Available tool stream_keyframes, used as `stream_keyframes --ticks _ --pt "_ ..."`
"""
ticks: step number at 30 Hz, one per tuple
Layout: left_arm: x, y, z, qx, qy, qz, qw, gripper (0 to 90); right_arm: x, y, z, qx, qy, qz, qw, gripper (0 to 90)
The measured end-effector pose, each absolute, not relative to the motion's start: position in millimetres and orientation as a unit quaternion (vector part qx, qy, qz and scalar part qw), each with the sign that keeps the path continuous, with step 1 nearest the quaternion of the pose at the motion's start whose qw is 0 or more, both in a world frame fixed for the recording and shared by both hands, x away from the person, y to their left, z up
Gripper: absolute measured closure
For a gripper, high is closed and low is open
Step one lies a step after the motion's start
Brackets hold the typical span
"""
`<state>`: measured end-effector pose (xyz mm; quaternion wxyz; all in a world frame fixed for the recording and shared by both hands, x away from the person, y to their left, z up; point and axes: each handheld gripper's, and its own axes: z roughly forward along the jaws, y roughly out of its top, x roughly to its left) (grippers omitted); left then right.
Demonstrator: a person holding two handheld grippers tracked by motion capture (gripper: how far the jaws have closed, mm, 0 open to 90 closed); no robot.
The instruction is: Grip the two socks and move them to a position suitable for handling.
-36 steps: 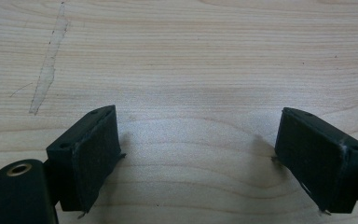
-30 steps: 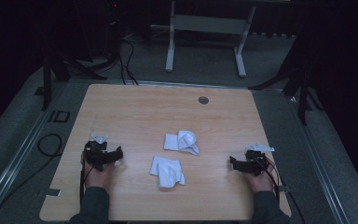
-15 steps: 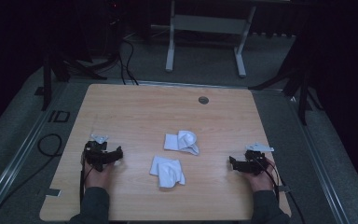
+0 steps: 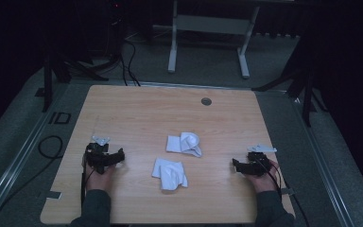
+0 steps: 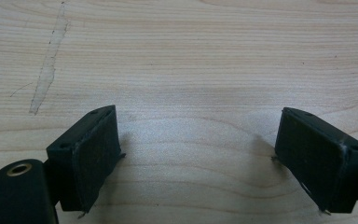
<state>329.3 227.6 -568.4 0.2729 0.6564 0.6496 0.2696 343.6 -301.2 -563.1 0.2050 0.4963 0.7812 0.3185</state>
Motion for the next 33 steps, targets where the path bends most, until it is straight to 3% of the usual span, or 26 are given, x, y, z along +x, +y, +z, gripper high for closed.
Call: stream_keyframes --ticks 19,33 --pt "329 227 -568 0.656 0.650 0.270 0.273 14.0 326 -283 -540 0.429 0.829 0.306 0.189 45.5" --pt "329 227 -568 0.656 0.650 0.269 0.274 14.0 312 -249 -533 0.365 0.862 0.302 0.180 53.7"
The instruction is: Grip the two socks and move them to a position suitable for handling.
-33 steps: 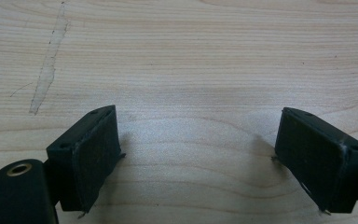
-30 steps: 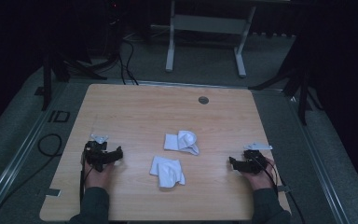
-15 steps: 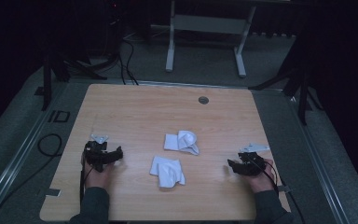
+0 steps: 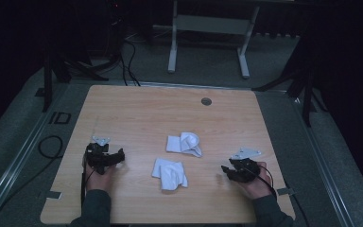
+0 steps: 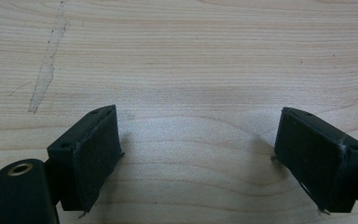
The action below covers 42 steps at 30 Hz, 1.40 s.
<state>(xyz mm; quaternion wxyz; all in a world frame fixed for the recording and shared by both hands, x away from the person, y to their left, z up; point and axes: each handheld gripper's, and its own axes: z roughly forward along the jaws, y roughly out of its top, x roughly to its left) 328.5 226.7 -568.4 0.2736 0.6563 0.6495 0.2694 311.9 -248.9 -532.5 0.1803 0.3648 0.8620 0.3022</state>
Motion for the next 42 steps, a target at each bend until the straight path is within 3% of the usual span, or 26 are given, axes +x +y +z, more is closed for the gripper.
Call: stream_keyframes --ticks 13,42 --pt "329 227 -568 0.656 0.650 0.269 0.273 14.0 301 -209 -525 0.305 0.890 0.303 0.152 57.4" --pt "329 227 -569 0.655 0.650 0.269 0.274 14.1 296 -147 -512 0.230 0.914 0.318 0.106 56.3"
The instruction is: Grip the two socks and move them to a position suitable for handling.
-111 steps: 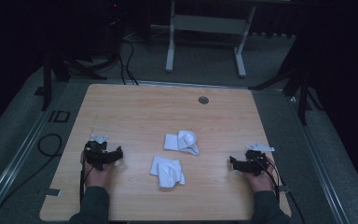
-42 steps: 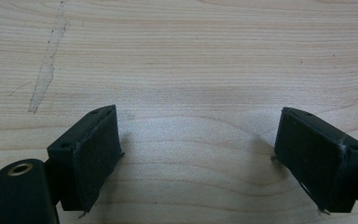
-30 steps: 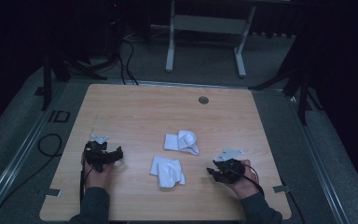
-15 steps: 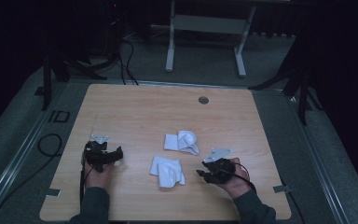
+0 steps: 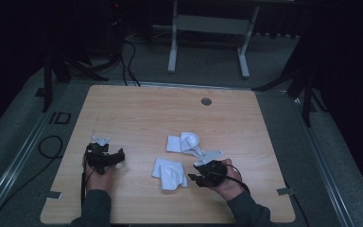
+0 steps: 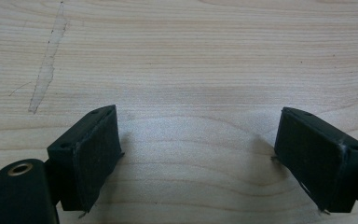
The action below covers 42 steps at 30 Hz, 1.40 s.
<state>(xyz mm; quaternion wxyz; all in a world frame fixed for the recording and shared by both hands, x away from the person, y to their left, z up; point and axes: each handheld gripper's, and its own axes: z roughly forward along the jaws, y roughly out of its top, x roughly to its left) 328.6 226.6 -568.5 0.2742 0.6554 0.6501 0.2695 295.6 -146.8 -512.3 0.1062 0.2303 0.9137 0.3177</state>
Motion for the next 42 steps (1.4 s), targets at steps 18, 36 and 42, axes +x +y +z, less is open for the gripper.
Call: stream_keyframes --ticks 18,36,42 --pt "329 227 -568 0.655 0.650 0.269 0.274 14.0 291 -105 -521 0.210 0.920 0.322 0.075 54.3" --pt "329 227 -568 0.656 0.650 0.269 0.273 14.1 299 -81 -536 0.223 0.924 0.305 0.055 75.1" --pt "329 227 -568 0.656 0.650 0.269 0.273 14.1 296 -86 -524 0.227 0.912 0.338 0.049 85.0"
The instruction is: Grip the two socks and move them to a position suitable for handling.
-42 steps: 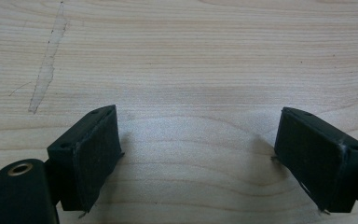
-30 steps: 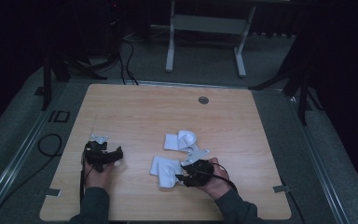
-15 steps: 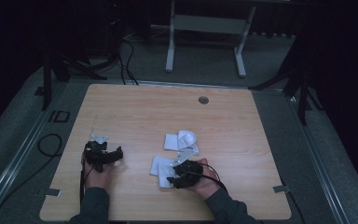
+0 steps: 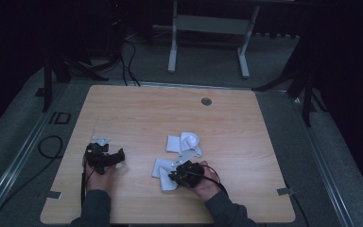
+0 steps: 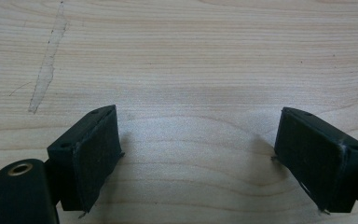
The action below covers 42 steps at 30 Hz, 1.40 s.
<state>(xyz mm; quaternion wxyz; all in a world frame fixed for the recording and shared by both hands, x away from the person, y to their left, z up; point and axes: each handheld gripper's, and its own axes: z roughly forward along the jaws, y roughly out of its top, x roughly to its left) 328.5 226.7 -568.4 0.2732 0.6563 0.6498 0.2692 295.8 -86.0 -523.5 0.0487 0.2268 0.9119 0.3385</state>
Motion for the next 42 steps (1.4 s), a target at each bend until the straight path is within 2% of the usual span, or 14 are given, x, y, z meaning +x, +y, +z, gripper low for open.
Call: stream_keyframes --ticks 11,22,28,36,38,41,42 --pt "329 227 -569 0.655 0.650 0.270 0.274 14.0 289 -108 -491 0.238 0.893 0.376 0.066 85.7" --pt "329 227 -569 0.655 0.650 0.270 0.275 14.1 289 -157 -458 0.266 0.874 0.394 0.104 85.6" --pt "329 227 -569 0.655 0.650 0.270 0.274 14.1 292 -180 -456 0.287 0.869 0.388 0.112 85.3" --pt "329 226 -569 0.655 0.650 0.270 0.275 14.1 298 -215 -473 0.323 0.870 0.353 0.115 85.2" --pt "329 226 -569 0.655 0.650 0.270 0.275 14.1 301 -221 -480 0.332 0.872 0.342 0.116 83.5" --pt "328 226 -569 0.655 0.650 0.270 0.274 14.0 304 -226 -487 0.345 0.874 0.315 0.133 69.2" --pt "329 226 -569 0.655 0.650 0.270 0.275 14.1 304 -227 -487 0.349 0.873 0.312 0.139 67.2"
